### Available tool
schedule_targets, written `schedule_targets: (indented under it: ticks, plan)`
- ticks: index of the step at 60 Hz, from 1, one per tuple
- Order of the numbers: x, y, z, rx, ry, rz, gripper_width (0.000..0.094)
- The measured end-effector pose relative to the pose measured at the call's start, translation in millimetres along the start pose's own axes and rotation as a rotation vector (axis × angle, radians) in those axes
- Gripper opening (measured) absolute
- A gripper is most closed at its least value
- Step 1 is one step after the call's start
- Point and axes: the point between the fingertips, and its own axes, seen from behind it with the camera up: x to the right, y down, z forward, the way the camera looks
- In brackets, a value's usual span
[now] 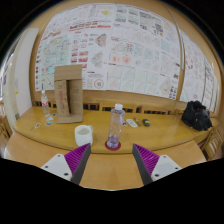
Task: Pour water
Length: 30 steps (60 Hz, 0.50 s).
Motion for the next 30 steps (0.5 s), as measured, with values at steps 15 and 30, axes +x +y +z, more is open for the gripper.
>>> schedule_targets:
  ticks: [15, 30]
  plan:
    - [-15.9, 17.9, -76.3, 0.012, 0.029, -0.046, 0.0848]
    - [-21.0, 26.3, -98.2, 0.012, 0.031, -0.014, 0.0846]
